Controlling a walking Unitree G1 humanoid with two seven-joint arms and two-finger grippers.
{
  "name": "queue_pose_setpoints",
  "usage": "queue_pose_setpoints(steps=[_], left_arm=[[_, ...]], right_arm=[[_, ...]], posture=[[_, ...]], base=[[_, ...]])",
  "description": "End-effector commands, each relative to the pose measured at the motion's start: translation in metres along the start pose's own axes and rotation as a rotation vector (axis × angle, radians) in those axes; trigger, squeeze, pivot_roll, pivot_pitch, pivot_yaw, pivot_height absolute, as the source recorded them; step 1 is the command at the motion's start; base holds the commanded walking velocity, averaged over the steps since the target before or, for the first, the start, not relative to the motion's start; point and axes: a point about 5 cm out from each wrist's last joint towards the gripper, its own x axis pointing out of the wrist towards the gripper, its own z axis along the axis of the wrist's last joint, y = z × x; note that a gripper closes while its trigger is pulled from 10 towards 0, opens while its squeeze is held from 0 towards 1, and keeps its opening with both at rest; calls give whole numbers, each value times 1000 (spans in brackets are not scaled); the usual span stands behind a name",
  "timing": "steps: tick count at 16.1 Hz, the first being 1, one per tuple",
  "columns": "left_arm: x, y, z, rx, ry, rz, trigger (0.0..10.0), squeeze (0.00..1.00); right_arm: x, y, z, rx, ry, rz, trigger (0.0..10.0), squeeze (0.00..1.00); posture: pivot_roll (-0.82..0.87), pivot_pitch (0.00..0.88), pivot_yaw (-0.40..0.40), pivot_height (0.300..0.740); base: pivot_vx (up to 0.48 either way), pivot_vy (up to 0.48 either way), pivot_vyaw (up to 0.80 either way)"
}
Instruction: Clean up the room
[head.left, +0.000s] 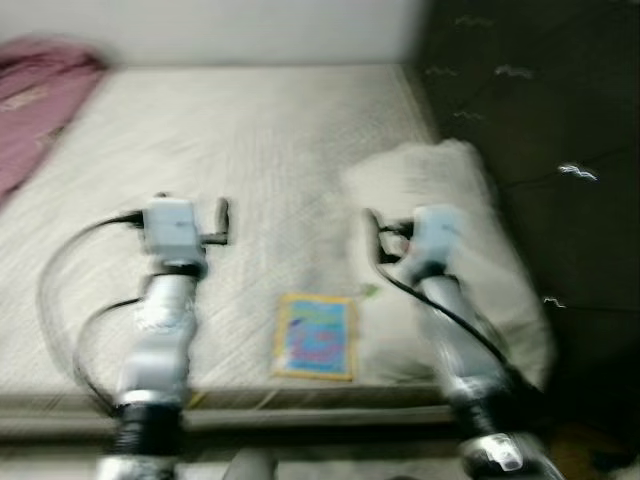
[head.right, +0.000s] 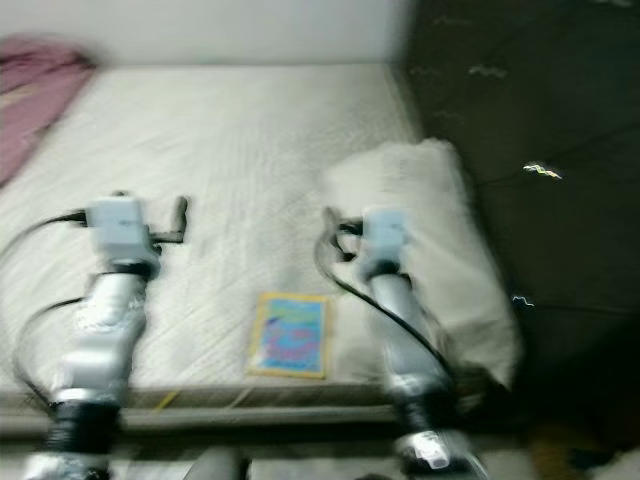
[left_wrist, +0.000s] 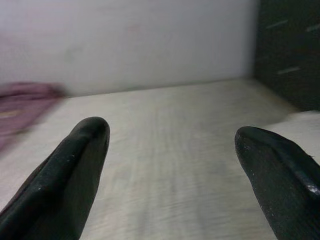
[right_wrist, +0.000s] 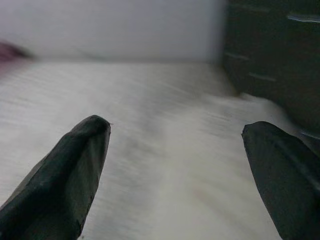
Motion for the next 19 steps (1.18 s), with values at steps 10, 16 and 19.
queue_pose_setpoints(steps=[10, 16, 19], left_arm=[[-19, 20, -27, 117, 54, 83, 10000, 0], [-26, 22, -37, 56, 99, 67, 10000, 0], [-25, 22, -37, 5, 115, 77, 10000, 0]], right_arm=[[13, 27, 13, 54, -60, 93, 10000, 0], [9, 21, -1, 71, 0, 62, 10000, 0], [8, 23, -1, 74, 1, 74, 10000, 0]], posture=[[93, 0, -49, 740], [100, 0, -41, 740], [95, 0, -40, 740]], base=[[0, 0, 0], [0, 0, -87], [0, 310, -477]])
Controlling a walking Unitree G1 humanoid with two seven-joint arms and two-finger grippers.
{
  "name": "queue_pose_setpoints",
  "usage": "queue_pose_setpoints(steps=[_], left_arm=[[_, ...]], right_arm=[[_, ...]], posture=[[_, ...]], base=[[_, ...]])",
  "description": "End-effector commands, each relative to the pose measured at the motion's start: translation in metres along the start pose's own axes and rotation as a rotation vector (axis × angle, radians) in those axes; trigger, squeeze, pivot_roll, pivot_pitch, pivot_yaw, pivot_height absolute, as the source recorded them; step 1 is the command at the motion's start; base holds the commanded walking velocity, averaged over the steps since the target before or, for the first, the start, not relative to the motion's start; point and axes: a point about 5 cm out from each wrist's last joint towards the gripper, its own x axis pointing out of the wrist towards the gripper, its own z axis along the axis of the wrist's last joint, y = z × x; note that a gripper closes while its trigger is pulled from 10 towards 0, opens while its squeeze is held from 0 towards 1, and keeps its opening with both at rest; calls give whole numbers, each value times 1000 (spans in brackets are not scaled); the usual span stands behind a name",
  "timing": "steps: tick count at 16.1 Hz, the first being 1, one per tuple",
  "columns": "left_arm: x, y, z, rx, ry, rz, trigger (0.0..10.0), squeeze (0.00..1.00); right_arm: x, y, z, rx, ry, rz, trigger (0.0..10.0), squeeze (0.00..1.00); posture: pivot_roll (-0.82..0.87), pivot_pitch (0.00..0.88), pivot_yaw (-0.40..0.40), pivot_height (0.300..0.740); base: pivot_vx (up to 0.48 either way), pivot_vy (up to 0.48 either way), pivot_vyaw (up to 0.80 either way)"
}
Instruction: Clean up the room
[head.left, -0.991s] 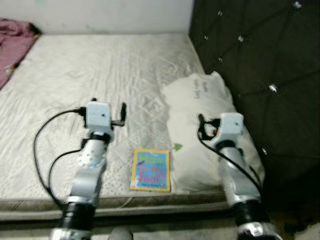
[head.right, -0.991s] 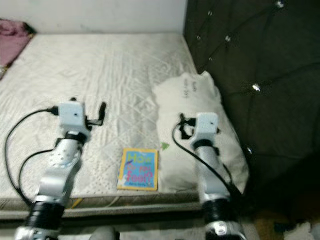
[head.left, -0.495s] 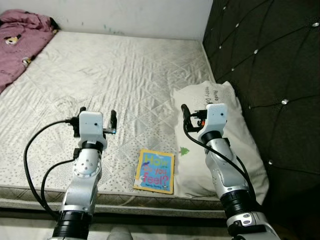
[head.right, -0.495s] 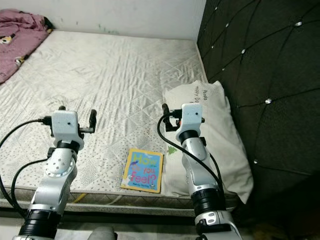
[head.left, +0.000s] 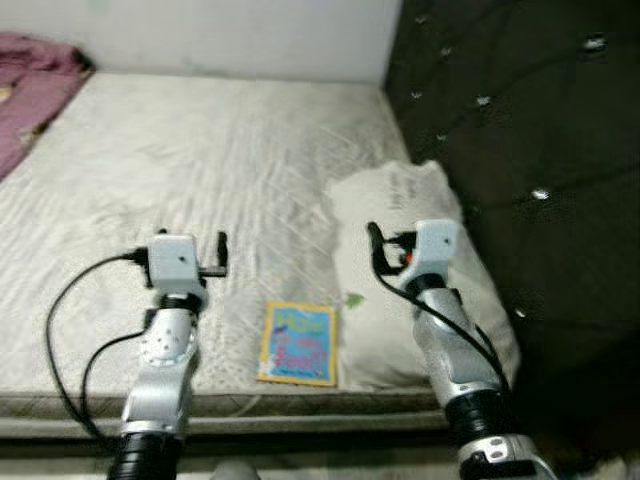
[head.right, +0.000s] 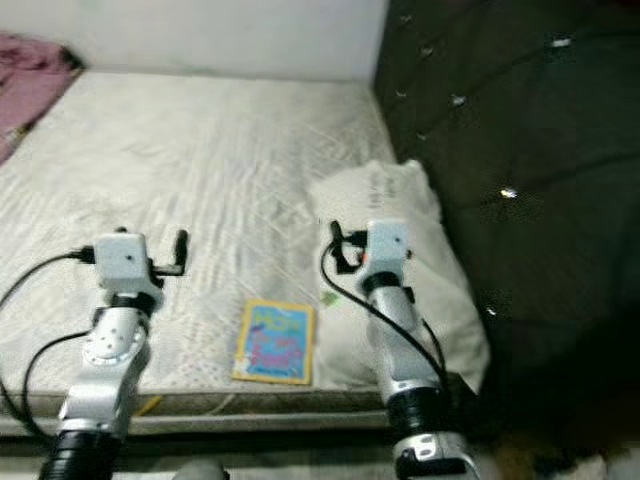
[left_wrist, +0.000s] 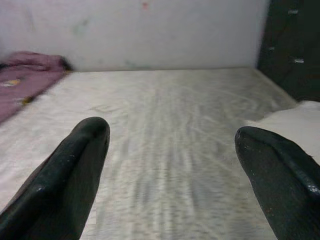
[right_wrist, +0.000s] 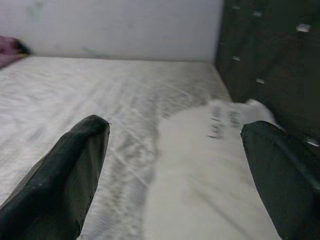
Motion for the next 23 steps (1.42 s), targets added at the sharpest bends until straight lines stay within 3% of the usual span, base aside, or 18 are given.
queue_pose_setpoints(steps=[1, 11, 16, 23], left_arm=[[-1, 4, -3, -7, 23, 7, 10000, 0], [-1, -1, 0, -25, 29, 5, 10000, 0], [1, -2, 2, -35, 28, 8, 10000, 0], [1, -3, 2, -51, 38, 13, 10000, 0]], right_arm=[[2, 3, 2, 6, 1, 9, 10000, 0], [3, 8, 0, 12, 5, 19, 10000, 0], [5, 8, 1, 13, 3, 18, 10000, 0], [7, 9, 2, 5, 3, 35, 10000, 0]], posture=[[95, 0, -40, 740], [111, 0, -25, 740], [111, 0, -25, 740], [116, 0, -35, 740]], base=[[0, 356, 0], [0, 480, 0], [0, 0, 0], [0, 480, 0]])
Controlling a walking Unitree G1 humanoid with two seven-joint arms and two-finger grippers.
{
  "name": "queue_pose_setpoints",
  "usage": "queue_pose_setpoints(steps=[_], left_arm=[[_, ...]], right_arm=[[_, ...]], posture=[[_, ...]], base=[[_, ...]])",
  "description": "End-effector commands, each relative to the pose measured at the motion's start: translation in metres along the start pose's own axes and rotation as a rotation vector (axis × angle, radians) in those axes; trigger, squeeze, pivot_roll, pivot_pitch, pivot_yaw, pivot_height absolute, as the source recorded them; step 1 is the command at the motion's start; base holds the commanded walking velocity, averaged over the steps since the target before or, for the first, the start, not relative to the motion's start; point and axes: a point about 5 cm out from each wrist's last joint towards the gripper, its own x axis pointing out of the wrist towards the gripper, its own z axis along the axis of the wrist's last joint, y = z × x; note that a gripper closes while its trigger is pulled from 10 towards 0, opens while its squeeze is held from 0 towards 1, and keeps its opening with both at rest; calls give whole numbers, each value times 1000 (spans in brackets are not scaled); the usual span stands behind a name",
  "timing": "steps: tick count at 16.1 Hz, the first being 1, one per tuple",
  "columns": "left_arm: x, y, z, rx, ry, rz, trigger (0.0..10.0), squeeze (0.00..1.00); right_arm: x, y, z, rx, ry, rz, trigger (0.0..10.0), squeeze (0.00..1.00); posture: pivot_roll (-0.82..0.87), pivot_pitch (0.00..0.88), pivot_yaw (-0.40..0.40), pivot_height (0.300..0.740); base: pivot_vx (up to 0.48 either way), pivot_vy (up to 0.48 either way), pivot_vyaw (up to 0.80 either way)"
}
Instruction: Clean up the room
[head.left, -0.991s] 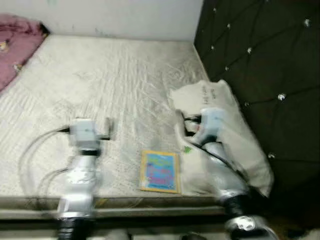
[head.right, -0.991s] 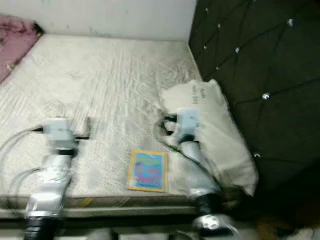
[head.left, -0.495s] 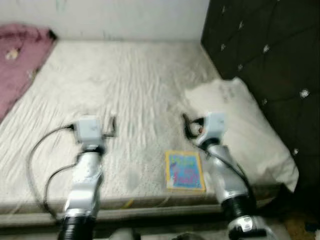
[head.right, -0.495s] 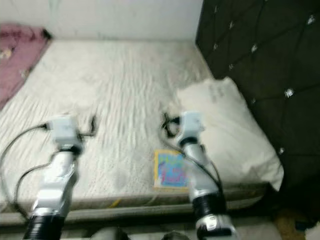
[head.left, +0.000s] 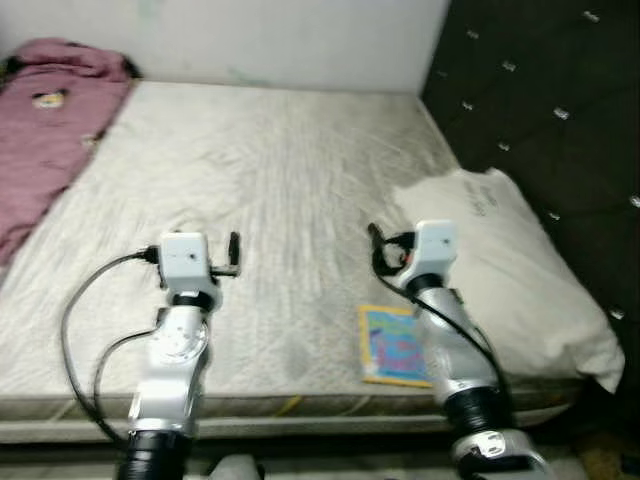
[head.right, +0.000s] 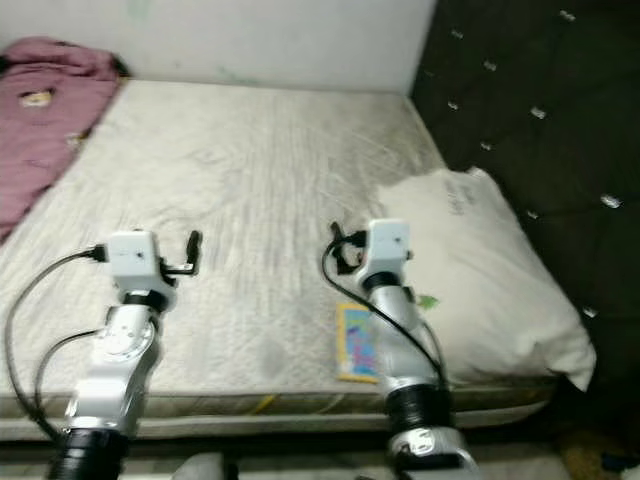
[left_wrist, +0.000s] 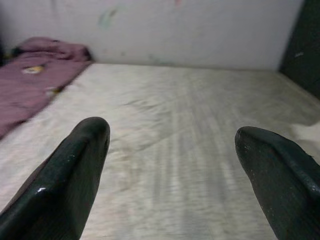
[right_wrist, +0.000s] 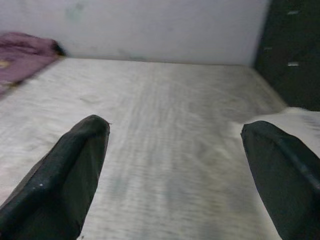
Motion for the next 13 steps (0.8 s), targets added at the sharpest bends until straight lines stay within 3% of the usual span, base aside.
queue_pose_setpoints(steps=[1, 13], left_arm=[[0, -3, 0, -7, 8, -10, 10000, 0], [2, -3, 0, -16, 17, -13, 10000, 0]], right_arm=[[0, -7, 0, -14, 4, -18, 10000, 0], [2, -6, 0, -27, 6, -14, 10000, 0]], posture=[[115, 0, -37, 740], [118, 0, -32, 740]], base=[[0, 480, 0], [0, 480, 0]])
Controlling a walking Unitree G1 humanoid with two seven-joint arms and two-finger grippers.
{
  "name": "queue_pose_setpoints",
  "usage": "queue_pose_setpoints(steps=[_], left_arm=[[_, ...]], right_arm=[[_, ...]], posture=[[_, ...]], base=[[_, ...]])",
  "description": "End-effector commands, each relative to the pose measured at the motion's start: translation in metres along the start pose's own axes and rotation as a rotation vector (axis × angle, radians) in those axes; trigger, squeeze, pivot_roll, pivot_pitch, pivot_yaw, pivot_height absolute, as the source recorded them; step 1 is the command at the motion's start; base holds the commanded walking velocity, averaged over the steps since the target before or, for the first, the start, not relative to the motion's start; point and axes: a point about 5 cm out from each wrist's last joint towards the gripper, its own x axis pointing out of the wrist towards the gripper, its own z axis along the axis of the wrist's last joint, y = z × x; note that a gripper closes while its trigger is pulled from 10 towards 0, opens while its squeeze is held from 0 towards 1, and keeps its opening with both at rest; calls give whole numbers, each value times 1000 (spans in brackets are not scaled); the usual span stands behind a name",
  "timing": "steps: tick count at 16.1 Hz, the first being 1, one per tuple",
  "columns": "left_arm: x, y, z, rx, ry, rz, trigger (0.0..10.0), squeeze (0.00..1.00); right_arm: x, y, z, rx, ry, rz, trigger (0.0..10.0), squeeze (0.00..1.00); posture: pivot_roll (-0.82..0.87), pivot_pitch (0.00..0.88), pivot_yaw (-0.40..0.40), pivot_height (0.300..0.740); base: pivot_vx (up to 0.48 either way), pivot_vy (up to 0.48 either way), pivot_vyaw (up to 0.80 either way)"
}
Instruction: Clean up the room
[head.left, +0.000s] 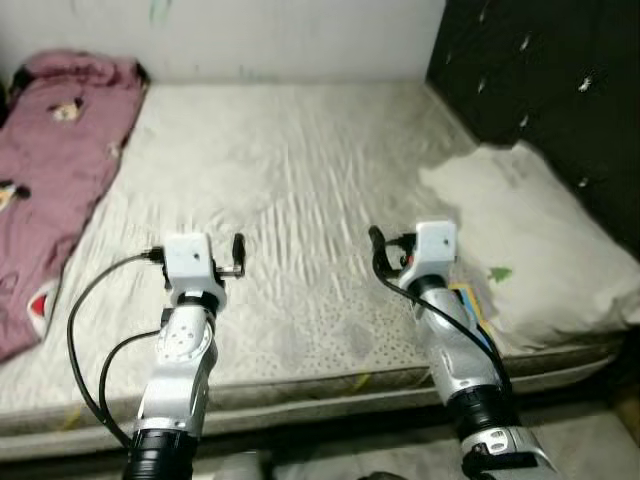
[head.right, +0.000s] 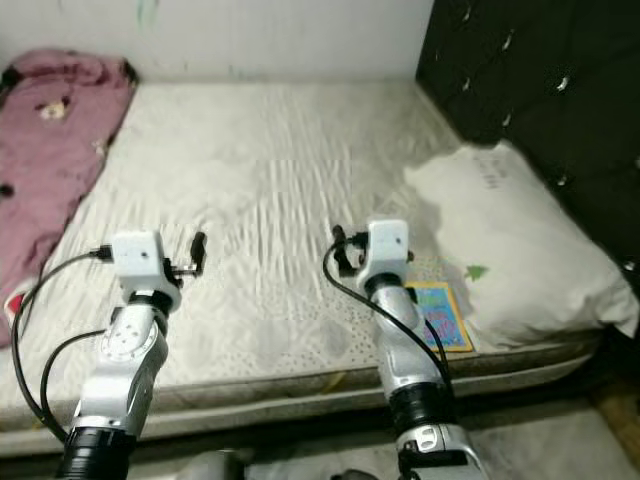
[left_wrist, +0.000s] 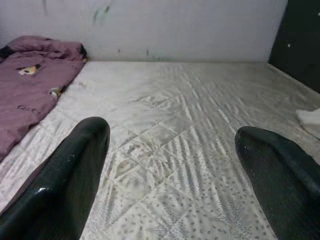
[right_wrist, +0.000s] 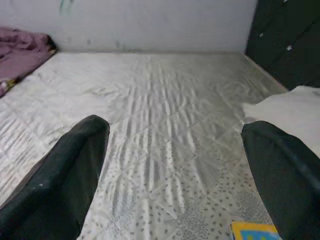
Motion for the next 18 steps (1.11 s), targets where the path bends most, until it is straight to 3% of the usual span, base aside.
queue_pose_setpoints(steps=[1, 18], left_arm=[[1, 8, 1, 12, 3, 16, 10000, 0], [0, 10, -1, -8, 15, 20, 10000, 0]], right_arm=[[4, 8, 7, 2, -26, 18, 10000, 0], [7, 7, 4, -20, -1, 16, 10000, 0]], posture=[[118, 0, -32, 740], [122, 0, -39, 740]], base=[[0, 480, 0], [0, 480, 0]])
